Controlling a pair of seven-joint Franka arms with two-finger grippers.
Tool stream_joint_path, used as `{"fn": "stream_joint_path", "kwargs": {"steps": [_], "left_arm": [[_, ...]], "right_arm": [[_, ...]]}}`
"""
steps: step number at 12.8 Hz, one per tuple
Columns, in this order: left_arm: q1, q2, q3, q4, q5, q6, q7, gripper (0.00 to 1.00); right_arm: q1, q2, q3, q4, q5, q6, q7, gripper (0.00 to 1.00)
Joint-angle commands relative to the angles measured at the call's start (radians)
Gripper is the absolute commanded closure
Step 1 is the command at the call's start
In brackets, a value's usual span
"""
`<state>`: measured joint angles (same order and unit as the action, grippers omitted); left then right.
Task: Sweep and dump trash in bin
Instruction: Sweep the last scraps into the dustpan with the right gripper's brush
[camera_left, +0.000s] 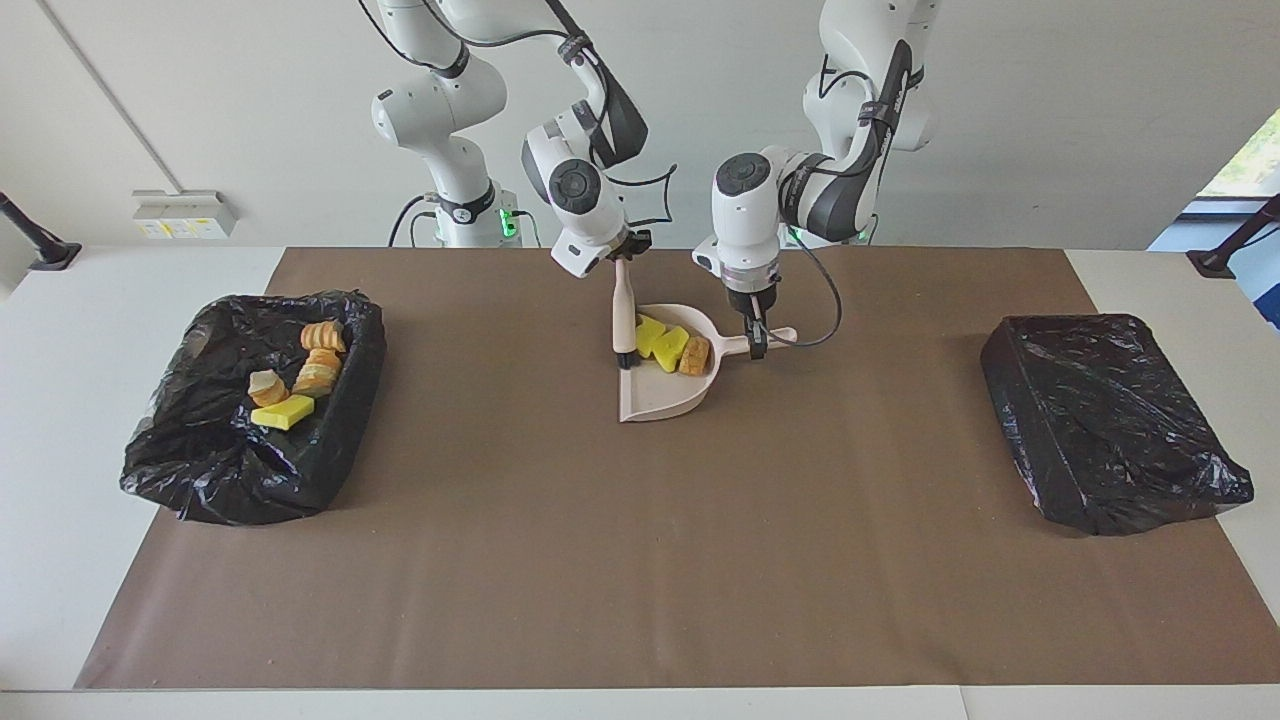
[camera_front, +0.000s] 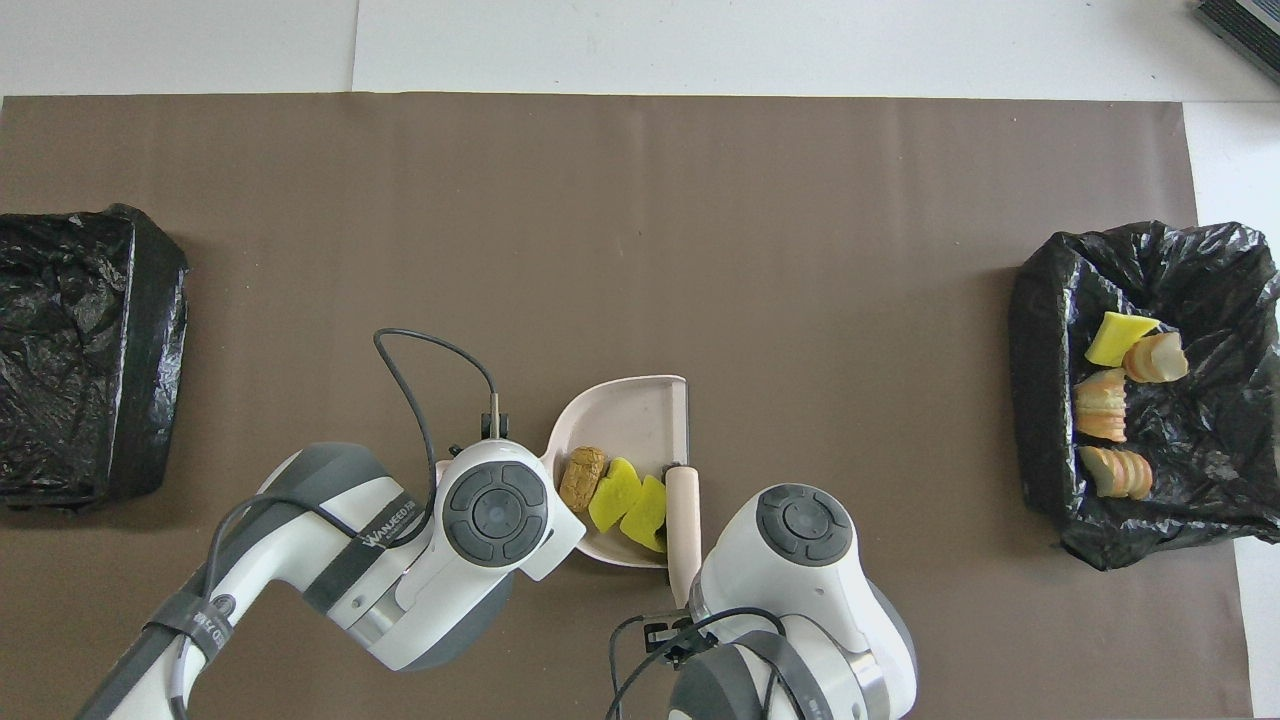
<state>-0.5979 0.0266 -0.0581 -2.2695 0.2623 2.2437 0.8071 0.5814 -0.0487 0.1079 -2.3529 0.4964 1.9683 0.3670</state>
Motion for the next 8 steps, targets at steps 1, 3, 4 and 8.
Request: {"fn": "stream_joint_path", "kwargs": {"steps": [1,3,4,8], "left_arm": [[0.015,-0.017,0.006,-0.036,0.023,0.048,-0.008,1.00],[0.018,-0.014,0.006,-0.035,0.021,0.057,-0.008,1.00],[0.018,-0.014,0.006,-0.035,0.021,0.063,-0.006,1.00],[0.032,-0.011,0.006,-0.035,0.021,0.063,-0.003,1.00]], "right_arm": [[0.000,0.013,0.000,0.035,0.008,-0.023,0.004,1.00],[-0.001,-0.002,-0.004,0.058,-0.046,-0.093,0.006,1.00],[-0.003,-0.003,-0.002,0.078,-0.105,-0.138,0.007,1.00],[-0.005,-0.023,-0.002,0.058,-0.198,-0.184,-0.029,1.00]]}}
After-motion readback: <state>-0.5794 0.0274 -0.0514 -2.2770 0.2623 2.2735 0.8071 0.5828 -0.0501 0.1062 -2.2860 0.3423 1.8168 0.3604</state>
